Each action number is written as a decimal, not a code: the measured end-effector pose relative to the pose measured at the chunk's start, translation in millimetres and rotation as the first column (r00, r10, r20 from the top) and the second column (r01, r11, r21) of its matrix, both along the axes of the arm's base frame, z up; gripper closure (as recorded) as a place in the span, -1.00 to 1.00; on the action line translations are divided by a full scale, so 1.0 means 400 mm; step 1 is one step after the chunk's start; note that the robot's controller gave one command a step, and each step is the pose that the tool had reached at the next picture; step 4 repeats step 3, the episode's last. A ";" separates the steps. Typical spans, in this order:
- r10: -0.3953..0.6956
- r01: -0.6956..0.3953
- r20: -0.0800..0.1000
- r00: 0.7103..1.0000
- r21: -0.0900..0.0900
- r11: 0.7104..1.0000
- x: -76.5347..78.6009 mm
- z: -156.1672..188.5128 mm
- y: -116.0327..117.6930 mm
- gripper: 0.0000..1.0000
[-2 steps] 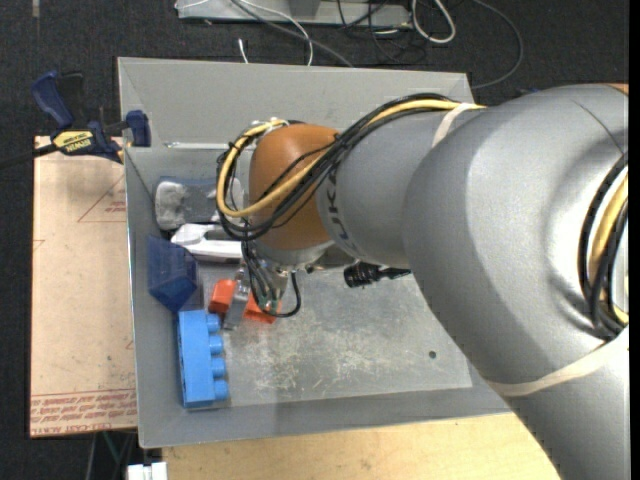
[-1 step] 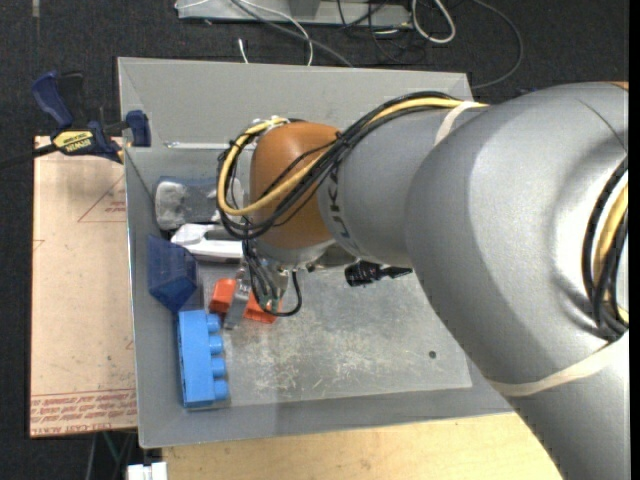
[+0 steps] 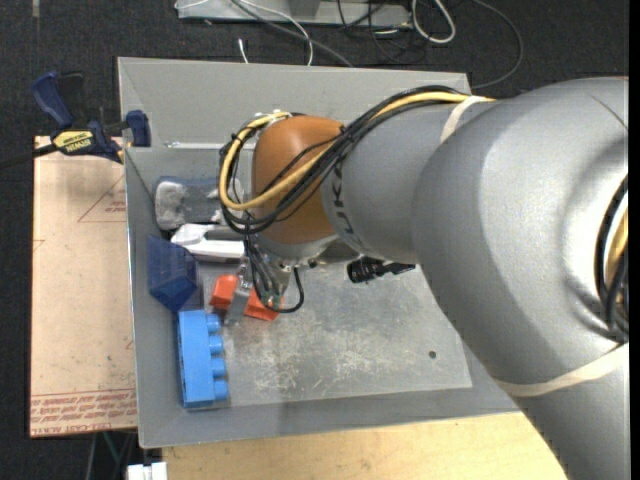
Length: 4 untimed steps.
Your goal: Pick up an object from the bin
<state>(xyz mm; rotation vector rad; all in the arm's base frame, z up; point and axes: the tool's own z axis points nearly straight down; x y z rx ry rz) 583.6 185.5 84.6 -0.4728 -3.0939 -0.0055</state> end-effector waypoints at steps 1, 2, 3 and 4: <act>0.000 0.000 -0.001 1.000 0.000 1.000 -0.001 0.048 0.000 1.00; 0.000 0.000 -0.001 1.000 0.001 1.000 -0.001 0.106 0.000 1.00; 0.001 -0.001 -0.001 1.000 0.001 1.000 -0.001 0.193 -0.001 1.00; 0.001 -0.001 -0.001 1.000 0.001 1.000 -0.001 0.193 -0.001 1.00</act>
Offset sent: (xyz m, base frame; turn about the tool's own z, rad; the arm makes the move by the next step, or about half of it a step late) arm -0.0002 -0.0001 0.0482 0.0001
